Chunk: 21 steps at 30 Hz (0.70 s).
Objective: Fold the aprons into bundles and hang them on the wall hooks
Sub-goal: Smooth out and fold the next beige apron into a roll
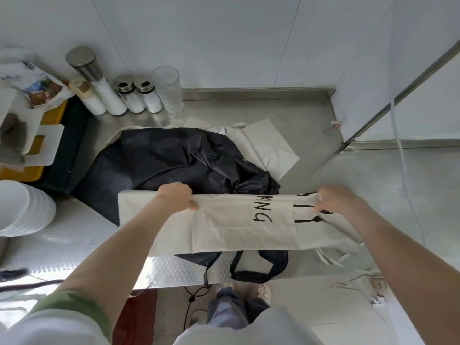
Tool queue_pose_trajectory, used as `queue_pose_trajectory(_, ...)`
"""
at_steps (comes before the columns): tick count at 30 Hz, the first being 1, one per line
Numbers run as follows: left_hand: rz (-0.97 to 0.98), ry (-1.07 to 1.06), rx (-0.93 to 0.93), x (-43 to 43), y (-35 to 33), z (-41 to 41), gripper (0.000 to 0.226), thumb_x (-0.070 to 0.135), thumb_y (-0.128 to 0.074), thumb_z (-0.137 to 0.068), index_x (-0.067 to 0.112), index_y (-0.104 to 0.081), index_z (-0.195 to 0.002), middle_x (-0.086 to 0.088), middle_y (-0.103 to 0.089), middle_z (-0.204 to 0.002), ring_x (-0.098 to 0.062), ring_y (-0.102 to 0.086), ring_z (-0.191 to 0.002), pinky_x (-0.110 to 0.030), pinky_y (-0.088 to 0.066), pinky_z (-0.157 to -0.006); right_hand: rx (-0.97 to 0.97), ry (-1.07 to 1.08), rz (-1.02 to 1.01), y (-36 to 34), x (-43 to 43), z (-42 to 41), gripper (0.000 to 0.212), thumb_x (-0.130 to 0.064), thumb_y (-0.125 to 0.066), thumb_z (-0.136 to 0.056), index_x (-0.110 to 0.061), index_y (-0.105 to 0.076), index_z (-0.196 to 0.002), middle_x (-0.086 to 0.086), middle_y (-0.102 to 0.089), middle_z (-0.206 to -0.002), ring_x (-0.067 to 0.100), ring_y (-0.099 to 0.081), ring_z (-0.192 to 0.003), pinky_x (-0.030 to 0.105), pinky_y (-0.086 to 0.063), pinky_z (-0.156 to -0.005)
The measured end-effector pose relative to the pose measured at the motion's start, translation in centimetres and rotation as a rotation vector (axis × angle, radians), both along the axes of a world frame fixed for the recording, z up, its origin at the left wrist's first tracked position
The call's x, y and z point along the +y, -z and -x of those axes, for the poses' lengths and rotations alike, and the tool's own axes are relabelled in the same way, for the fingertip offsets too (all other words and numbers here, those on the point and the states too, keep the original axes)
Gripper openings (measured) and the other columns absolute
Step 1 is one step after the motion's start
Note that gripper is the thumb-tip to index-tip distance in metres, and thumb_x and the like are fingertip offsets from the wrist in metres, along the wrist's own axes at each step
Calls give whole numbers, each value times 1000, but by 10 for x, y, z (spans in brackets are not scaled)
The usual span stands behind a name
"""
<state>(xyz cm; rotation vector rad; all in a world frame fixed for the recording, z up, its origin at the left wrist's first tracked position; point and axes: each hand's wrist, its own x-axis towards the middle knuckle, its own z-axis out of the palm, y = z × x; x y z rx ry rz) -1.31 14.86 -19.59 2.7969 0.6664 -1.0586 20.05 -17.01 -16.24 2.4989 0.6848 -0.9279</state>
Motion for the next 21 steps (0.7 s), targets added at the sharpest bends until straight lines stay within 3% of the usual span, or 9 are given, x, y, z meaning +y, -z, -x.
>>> queue_pose_trajectory(1,15,-18,-6,-1,0,0,46,58,-54,-87,23,-58,-117,4,-59,-108,-20,-57,-104,-30,-42,-75,-84,-37,37,0,-5,-2,18,-30,-64,-80,-18,-52,-87,-3,-55,-83,18,-54,-83,25,-36,-72)
queue_pose_trajectory(3,47,-55,-37,-3,0,3,43,59,-55,-85,23,-58,-110,6,-57,-97,-17,-55,-92,-29,-40,-70,-264,-50,47,7,-11,-5,48,-24,-60,-85,-20,-40,-129,0,-50,-125,20,-43,-121,33,-31,-94)
queue_pose_trajectory(5,96,-72,-109,-3,2,6,39,60,-53,-86,24,-57,-99,6,-60,-94,-17,-53,-87,-29,-39,-73,-373,-87,-140,10,1,6,69,-15,-55,-84,-16,-23,-145,6,-37,-141,23,-32,-131,37,-26,-101)
queue_pose_trajectory(8,167,-161,-460,-1,6,24,56,70,-38,-82,21,-63,-90,2,-67,-86,-19,-58,-91,-27,-25,-93,-367,-390,-611,20,46,57,70,-5,-60,-75,-8,-39,-141,11,-46,-140,29,-42,-126,36,-25,-101)
queue_pose_trajectory(10,121,-337,-750,6,7,38,42,59,-49,-87,22,-66,-99,3,-67,-94,-18,-56,-102,-29,-19,-98,-219,-625,-769,31,74,104,65,-11,-57,-76,-12,-43,-140,7,-49,-142,23,-39,-129,35,-22,-106)
queue_pose_trajectory(13,-72,-536,-822,19,7,66,34,39,-56,-93,16,-58,-118,-3,-59,-118,-26,-48,-116,-41,-24,-103,40,-719,-713,47,110,152,62,-23,-39,-94,-24,-18,-153,-1,-17,-160,18,-5,-146,31,3,-116)
queue_pose_trajectory(15,-58,-733,-776,23,9,87,38,37,-56,-92,13,-53,-122,-6,-54,-122,-29,-44,-118,-43,-27,-103,119,-661,-603,56,128,164,59,-36,-16,-97,-31,1,-153,-4,7,-161,16,14,-147,33,14,-115)
queue_pose_trajectory(18,29,-1001,-708,29,14,115,43,42,-62,-85,11,-56,-114,-10,-54,-115,-33,-46,-115,-42,-37,-96,44,-651,-539,65,145,170,76,-46,15,-78,-33,7,-152,-5,11,-161,15,17,-146,38,12,-116)
queue_pose_trajectory(21,340,-1228,-784,34,14,132,35,47,-63,-76,15,-61,-87,-4,-59,-90,-28,-59,-92,-34,-44,-73,43,-605,-513,70,151,167,73,-48,17,-80,-34,12,-151,-9,14,-160,12,16,-146,37,10,-116)
